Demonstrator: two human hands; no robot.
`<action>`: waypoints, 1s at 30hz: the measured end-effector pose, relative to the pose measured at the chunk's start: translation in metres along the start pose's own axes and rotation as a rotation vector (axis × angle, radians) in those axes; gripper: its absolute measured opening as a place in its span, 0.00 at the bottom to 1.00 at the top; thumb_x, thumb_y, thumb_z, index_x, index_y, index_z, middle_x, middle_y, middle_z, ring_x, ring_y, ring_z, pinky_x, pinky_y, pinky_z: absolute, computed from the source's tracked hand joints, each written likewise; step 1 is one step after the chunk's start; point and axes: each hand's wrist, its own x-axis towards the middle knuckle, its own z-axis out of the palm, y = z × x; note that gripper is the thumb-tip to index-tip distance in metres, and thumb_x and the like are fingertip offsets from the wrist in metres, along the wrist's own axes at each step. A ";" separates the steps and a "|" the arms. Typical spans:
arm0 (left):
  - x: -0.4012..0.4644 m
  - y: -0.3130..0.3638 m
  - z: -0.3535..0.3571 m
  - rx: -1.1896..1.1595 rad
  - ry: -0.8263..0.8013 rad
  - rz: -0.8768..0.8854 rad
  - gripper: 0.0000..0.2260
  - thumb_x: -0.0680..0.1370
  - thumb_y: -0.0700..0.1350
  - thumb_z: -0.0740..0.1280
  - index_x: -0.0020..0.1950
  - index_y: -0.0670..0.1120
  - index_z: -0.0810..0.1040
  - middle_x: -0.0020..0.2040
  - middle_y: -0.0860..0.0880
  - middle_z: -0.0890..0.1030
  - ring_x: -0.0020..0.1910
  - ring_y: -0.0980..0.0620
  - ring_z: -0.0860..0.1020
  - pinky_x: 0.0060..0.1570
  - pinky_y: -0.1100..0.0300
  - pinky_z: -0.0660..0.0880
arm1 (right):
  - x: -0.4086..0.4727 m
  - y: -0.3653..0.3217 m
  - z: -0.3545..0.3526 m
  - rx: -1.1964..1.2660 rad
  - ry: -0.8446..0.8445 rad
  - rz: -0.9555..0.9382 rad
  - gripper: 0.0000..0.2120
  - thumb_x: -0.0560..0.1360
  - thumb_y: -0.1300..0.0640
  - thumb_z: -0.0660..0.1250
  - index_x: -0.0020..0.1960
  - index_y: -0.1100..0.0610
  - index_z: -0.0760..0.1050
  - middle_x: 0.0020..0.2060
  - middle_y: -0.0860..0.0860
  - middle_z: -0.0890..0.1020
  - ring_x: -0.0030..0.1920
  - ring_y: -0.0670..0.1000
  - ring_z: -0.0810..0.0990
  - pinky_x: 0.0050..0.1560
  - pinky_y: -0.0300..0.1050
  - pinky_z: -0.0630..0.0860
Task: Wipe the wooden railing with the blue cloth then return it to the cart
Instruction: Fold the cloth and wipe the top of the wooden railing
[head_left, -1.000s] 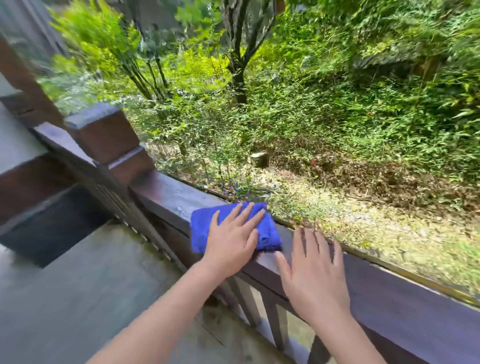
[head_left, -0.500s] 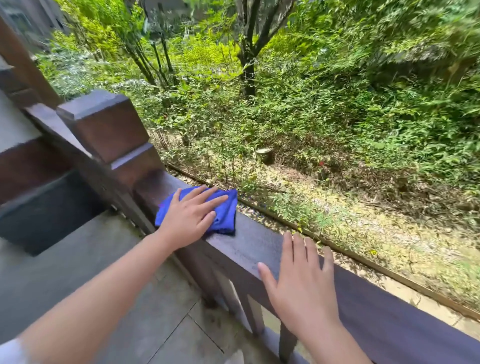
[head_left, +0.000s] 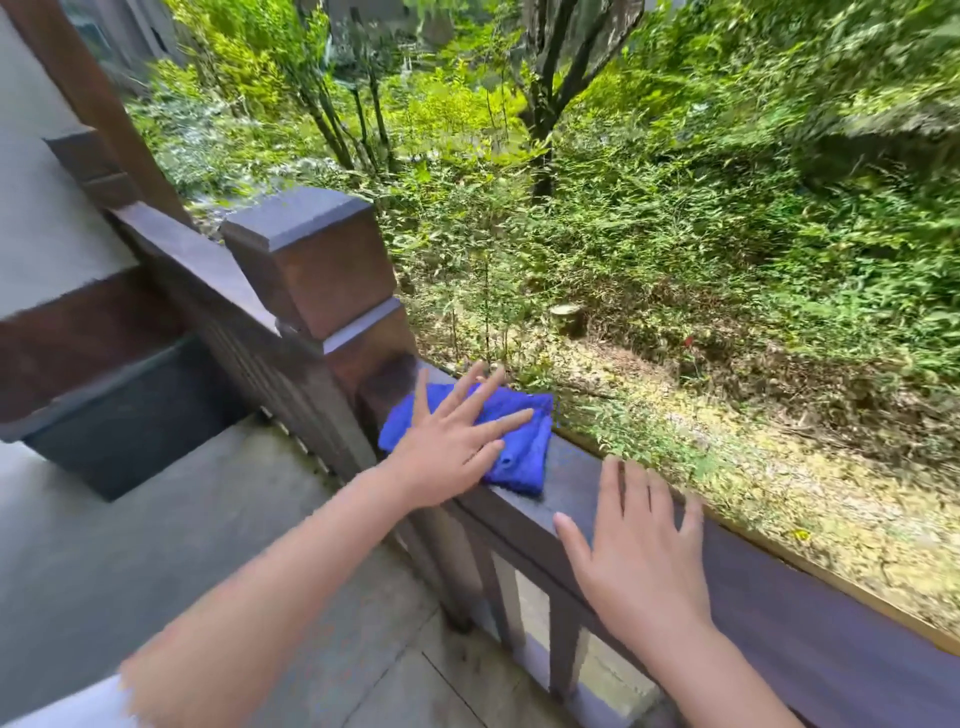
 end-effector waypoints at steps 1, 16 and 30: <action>0.003 -0.015 0.001 0.013 0.001 -0.022 0.19 0.80 0.54 0.48 0.71 0.68 0.52 0.78 0.52 0.42 0.73 0.54 0.33 0.66 0.37 0.30 | 0.005 -0.009 0.001 -0.001 -0.002 -0.002 0.40 0.70 0.37 0.38 0.72 0.62 0.57 0.69 0.59 0.69 0.69 0.59 0.66 0.68 0.64 0.59; 0.030 -0.019 -0.001 -0.115 0.041 -0.705 0.21 0.79 0.50 0.51 0.71 0.49 0.62 0.69 0.41 0.65 0.70 0.44 0.61 0.67 0.40 0.58 | 0.019 -0.032 0.005 0.011 -0.044 0.003 0.35 0.75 0.36 0.42 0.74 0.57 0.46 0.74 0.54 0.58 0.73 0.54 0.55 0.72 0.60 0.51; -0.027 -0.098 -0.011 -0.334 -0.132 -0.058 0.37 0.72 0.48 0.65 0.76 0.43 0.50 0.78 0.44 0.48 0.77 0.50 0.46 0.75 0.54 0.46 | 0.093 -0.115 -0.020 0.186 0.049 -0.405 0.27 0.74 0.49 0.63 0.70 0.55 0.61 0.71 0.54 0.64 0.71 0.54 0.60 0.69 0.52 0.61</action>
